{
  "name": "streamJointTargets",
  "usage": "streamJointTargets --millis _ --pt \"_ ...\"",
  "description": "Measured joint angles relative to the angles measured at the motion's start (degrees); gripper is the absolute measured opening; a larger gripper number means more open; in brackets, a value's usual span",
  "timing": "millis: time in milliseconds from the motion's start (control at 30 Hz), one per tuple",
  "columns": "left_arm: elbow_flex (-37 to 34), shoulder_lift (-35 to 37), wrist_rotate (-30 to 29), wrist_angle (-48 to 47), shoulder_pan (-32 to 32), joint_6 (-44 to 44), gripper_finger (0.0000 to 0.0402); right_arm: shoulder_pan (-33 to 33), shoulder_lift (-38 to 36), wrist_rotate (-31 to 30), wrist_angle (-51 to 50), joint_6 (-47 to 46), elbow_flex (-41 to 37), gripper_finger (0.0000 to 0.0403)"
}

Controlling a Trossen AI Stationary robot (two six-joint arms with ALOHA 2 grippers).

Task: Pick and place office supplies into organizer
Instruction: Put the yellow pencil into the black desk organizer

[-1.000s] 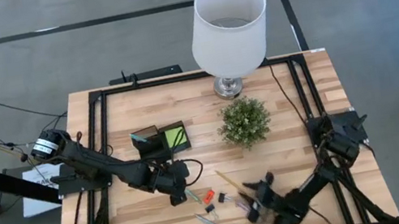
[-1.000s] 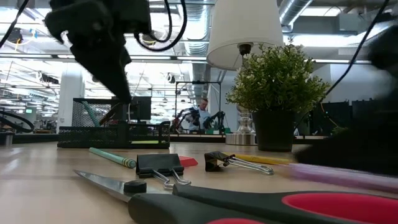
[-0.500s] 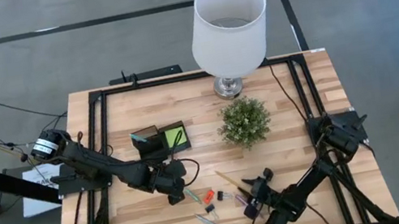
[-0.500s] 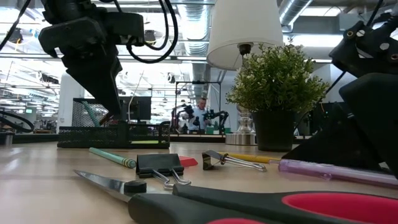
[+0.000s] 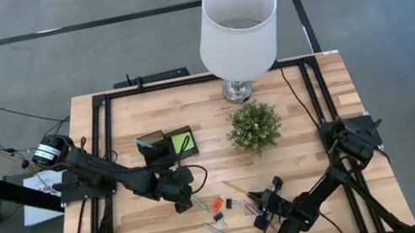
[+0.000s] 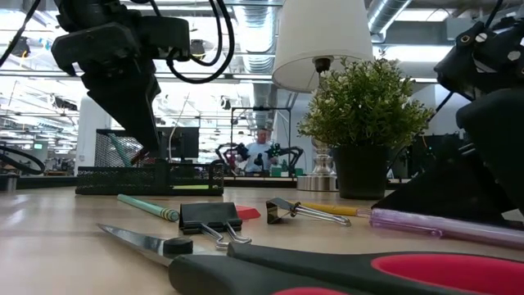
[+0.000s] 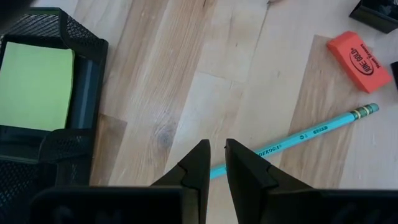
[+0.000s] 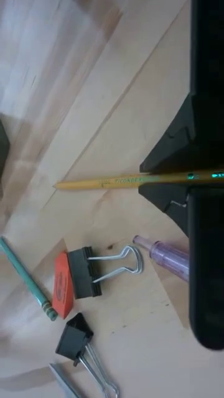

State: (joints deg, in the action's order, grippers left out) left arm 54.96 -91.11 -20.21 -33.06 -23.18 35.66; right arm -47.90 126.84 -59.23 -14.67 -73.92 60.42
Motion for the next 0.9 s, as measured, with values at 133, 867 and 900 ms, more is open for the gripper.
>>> streamJointTargets --millis 133,867,900 --pt "0.0 0.0 0.12 0.97 0.0 1.01 0.0045 -0.57 -0.2 -0.07 -0.46 -1.63 0.14 0.0012" --pt "0.04 -0.02 6.32 32.66 -2.05 -40.78 0.0045 2.21 -16.89 23.47 -16.08 4.97 0.37 0.0002" --pt "0.04 -0.02 6.3 33.24 -1.76 -43.29 0.0046 2.29 -16.31 23.91 -15.82 4.97 0.37 0.0002"
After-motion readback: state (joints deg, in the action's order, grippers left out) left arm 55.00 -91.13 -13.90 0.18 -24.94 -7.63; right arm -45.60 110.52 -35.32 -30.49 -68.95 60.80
